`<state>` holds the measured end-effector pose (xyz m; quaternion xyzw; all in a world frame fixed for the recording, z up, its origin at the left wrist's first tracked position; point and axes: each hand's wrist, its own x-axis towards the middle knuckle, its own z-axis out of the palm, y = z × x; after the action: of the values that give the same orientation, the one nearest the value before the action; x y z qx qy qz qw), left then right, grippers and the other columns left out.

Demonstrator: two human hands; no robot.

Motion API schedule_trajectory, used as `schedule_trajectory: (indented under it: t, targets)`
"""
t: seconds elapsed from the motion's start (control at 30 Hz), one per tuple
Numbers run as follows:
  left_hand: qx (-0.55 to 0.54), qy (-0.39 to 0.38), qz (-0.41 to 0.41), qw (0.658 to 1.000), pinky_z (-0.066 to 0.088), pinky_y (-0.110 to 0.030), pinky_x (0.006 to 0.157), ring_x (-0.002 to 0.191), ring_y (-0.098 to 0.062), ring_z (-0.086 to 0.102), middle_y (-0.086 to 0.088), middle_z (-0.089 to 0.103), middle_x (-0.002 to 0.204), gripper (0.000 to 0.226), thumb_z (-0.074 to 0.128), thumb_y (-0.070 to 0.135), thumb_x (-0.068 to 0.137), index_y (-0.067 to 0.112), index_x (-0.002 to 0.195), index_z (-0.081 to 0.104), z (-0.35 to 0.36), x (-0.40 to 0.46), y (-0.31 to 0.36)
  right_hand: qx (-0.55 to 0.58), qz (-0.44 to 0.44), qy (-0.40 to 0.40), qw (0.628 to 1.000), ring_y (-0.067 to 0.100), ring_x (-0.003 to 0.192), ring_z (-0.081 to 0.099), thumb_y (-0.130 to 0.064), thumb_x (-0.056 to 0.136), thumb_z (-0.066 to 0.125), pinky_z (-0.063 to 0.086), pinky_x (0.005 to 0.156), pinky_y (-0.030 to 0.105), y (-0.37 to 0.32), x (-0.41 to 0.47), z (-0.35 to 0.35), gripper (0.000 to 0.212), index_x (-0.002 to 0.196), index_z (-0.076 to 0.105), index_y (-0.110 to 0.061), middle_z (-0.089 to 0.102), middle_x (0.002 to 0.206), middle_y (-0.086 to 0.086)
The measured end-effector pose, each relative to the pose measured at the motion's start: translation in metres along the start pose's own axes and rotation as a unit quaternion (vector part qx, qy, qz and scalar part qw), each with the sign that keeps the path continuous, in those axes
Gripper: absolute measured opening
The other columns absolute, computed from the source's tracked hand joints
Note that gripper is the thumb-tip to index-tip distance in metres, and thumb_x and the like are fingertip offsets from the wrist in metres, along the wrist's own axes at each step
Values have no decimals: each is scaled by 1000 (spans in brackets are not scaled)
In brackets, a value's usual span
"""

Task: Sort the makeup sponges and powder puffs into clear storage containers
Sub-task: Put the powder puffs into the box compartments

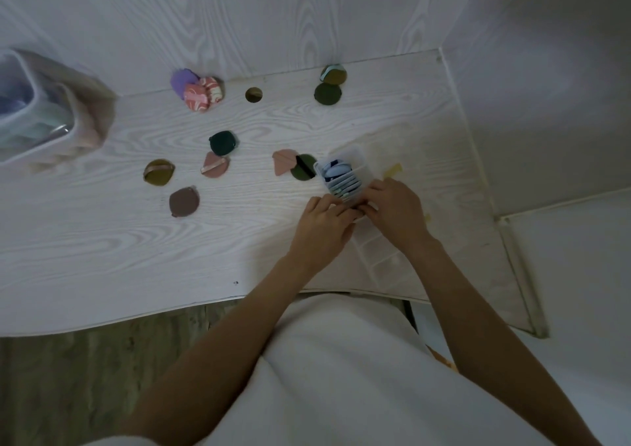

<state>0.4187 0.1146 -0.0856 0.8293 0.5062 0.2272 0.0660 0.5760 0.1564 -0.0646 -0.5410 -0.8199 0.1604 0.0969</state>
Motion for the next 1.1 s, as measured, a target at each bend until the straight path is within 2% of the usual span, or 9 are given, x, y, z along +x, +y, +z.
schedule_trajectory:
  t: [0.07,0.13,0.23,0.37,0.57,0.73,0.8,0.97,1.1]
  targets:
    - [-48,11,22,999,38,-29,79,92,-19,56,0,71,92,20,56,18,85,16,99,70,-6,-6,-12,-4,6,-38,999,24,80,58,-22,83,65,40,63,29,0,1,-4,12,89,75,-19,68,88,2]
    - [-79,25,-6,997,37,-29,81,95,-17,52,-2,70,93,21,54,16,87,13,102,69,-17,-15,-28,-7,-4,-47,999,27,84,56,-24,86,62,43,68,34,0,0,-5,14,92,74,-17,69,93,4]
    - [-90,48,-134,986,39,-31,82,94,-19,54,-4,70,96,25,50,17,89,12,105,68,-30,-37,-63,9,-5,-40,999,25,85,55,-35,83,66,44,75,37,-2,-10,-4,19,92,72,-19,67,96,3]
    - [-65,28,-262,962,41,-33,85,96,-28,58,-6,69,104,26,51,14,88,13,109,66,-42,-68,-111,57,24,-53,997,18,87,51,-43,69,77,39,76,28,-8,-18,4,31,94,73,-25,60,99,0]
    - [16,60,-333,941,44,-43,87,103,-35,54,-13,65,110,29,61,5,81,9,110,65,-62,-90,-149,115,98,51,987,16,63,55,-31,74,76,38,61,22,-30,-2,20,22,77,74,-10,60,79,8]
    - [49,-22,-470,881,38,-52,94,120,-43,40,-21,47,133,43,56,19,89,6,129,50,-69,-99,-174,107,134,98,980,22,63,57,-35,77,72,51,62,38,-55,13,41,23,81,73,-13,59,79,11]
    - [26,-39,-481,876,37,-48,96,120,-41,37,-20,45,135,40,51,22,92,6,129,49,-71,-101,-178,96,146,109,979,23,65,57,-38,78,70,50,65,41,-66,22,48,25,82,73,-14,59,80,11]
    - [-45,-36,-420,906,39,-40,93,109,-37,45,-20,52,123,35,59,8,87,11,122,58,-73,-99,-177,65,150,82,983,27,79,57,-38,84,64,43,74,38,-90,38,58,28,92,70,-12,60,89,11]
    - [-106,-25,-498,860,46,-39,91,104,-30,55,-17,58,116,45,68,13,81,11,125,54,-79,-96,-182,99,99,34,990,28,90,57,-20,85,63,47,82,41,-86,32,49,22,105,66,-10,61,102,12]
